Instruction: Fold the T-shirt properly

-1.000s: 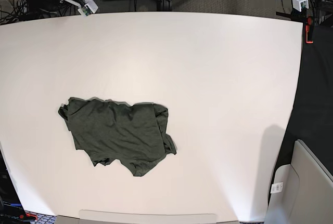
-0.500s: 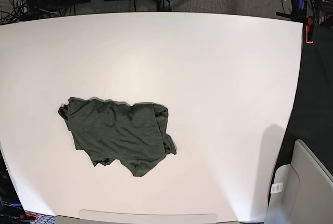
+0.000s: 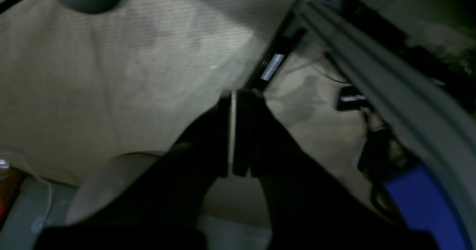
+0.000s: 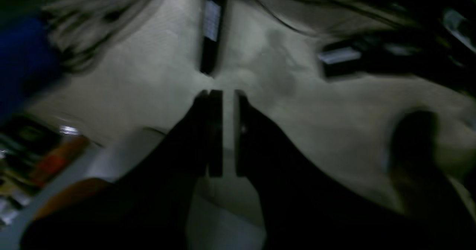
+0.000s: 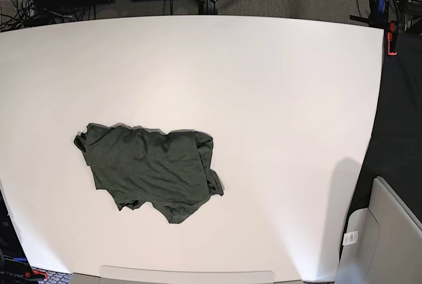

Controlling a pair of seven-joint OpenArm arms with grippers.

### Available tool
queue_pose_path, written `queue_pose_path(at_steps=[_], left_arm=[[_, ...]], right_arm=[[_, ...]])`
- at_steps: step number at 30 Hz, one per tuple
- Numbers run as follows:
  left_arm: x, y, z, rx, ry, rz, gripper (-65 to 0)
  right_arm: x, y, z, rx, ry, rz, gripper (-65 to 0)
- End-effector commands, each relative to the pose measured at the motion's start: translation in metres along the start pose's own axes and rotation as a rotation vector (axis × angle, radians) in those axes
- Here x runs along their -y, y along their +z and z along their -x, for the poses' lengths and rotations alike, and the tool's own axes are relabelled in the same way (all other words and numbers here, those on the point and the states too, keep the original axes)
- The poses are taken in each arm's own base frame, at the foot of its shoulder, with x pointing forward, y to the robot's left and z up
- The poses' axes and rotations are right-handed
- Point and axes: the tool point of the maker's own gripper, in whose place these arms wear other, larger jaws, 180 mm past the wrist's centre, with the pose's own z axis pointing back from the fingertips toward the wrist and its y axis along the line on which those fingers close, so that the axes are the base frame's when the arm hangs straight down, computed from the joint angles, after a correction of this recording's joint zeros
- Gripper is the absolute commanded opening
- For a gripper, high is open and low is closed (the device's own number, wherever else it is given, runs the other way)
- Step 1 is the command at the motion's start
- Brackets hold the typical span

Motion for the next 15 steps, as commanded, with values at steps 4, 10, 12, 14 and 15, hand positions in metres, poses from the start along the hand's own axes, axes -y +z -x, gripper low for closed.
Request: queue_pose_path(at_steps=[4, 10, 12, 14, 15], left_arm=[[0.006, -0.021, 0.006, -0.023, -0.04, -0.014, -64.5], [0.018, -0.047, 0.015, -0.017, -0.108, -0.036, -64.5], [0.028, -0.053, 0.019, -0.014, -0.134, -0.031, -64.5], [0.033, -0.059, 0.029, -0.026, -0.155, -0.035, -64.5], [0.038, -0.061, 0.032, -0.027, -0.158, -0.03, -64.5]], right_arm=[[-0.002, -0.024, -0.005, 0.046, -0.078, 0.003, -61.5], [-0.019, -0.052, -0.021, 0.085, -0.132, 0.023, -61.5], [-0.02, -0.056, -0.03, 0.107, -0.141, 0.048, -61.5], [-0.017, -0.058, -0.038, 0.128, -0.15, 0.082, -61.5], [-0.014, -0.058, -0.042, 0.136, -0.154, 0.102, -61.5]])
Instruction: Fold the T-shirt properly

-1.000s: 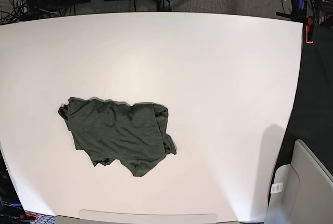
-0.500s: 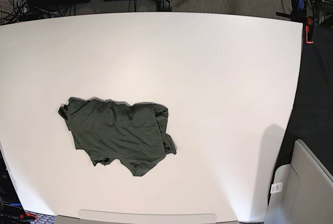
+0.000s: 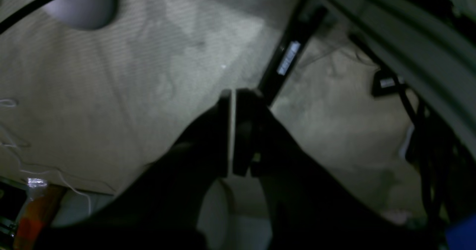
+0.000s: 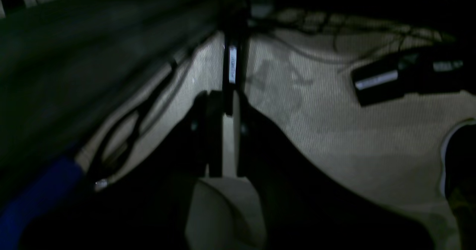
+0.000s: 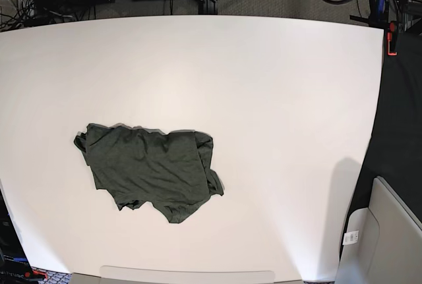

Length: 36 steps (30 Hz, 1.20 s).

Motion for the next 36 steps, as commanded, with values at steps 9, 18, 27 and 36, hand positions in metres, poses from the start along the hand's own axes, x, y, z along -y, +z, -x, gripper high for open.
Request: queue_pose_path(at_steps=[9, 18, 27, 36], left_arm=[[0.048, -0.004, 0.018, -0.014, 0.012, 0.069, -64.4], [0.082, -0.003, 0.025, -0.021, 0.022, 0.122, -64.4], [0.092, -0.003, 0.02, -0.019, 0.023, 0.138, -64.4], [0.093, -0.003, 0.02, -0.018, 0.023, 0.138, -64.4]], right_arm=[[-0.014, -0.008, -0.016, 0.038, -0.038, 0.101, -61.5], [-0.034, -0.012, -0.021, 0.039, 0.037, 0.115, -61.3], [-0.05, -0.014, -0.015, 0.047, 0.057, 0.087, -61.3], [-0.055, -0.012, -0.004, 0.084, -0.018, 0.083, -61.4]])
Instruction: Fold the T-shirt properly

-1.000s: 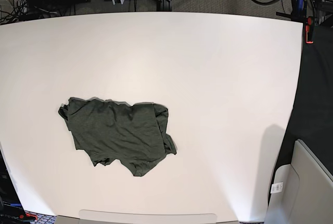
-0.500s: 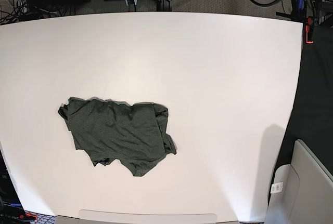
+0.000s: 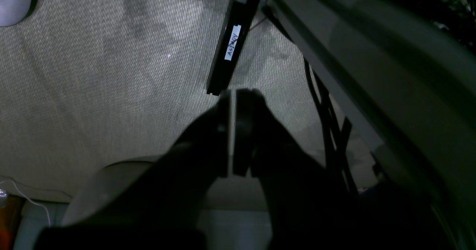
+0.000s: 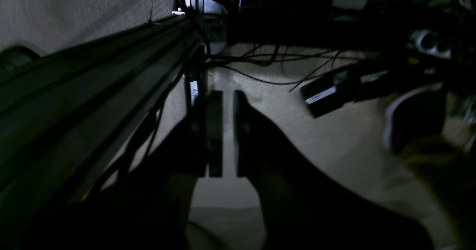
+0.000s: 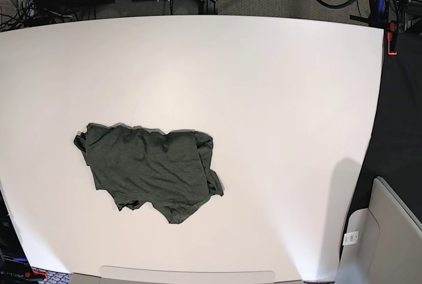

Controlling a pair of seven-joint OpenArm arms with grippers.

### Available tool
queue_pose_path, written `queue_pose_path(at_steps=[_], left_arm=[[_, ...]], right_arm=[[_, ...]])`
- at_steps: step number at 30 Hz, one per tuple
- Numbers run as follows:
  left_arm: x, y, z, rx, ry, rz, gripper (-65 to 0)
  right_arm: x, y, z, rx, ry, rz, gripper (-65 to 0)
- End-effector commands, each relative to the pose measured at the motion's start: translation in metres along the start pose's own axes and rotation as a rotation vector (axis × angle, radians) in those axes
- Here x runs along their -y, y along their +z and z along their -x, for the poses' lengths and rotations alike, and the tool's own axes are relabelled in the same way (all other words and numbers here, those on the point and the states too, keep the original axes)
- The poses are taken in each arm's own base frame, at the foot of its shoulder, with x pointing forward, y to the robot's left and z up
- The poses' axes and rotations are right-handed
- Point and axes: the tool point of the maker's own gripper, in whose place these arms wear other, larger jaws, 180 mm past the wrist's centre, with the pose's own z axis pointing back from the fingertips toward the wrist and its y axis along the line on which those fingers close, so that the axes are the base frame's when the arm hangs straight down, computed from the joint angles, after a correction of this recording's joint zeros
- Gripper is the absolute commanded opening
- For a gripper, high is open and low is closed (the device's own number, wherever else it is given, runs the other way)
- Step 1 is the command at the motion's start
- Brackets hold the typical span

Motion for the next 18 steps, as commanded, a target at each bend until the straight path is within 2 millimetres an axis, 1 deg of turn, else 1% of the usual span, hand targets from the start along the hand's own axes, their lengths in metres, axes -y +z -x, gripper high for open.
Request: queue_pose_path(at_steps=[1, 4, 18], left_arm=[[0.0024, 0.0, 0.0038, -0.004, 0.001, 0.006, -64.4], [0.003, -0.0001, 0.0082, -0.01, 0.002, 0.007, -64.4], [0.003, -0.0002, 0.0096, -0.006, 0.005, 0.008, -64.4]], right_arm=[[-0.0308, 0.0022, 0.01, -0.014, -0.012, -0.08, -61.4], [-0.0306, 0.0023, 0.0107, -0.014, -0.016, -0.079, -61.4], [-0.0297, 0.0023, 0.0105, -0.013, -0.013, -0.078, -61.4]])
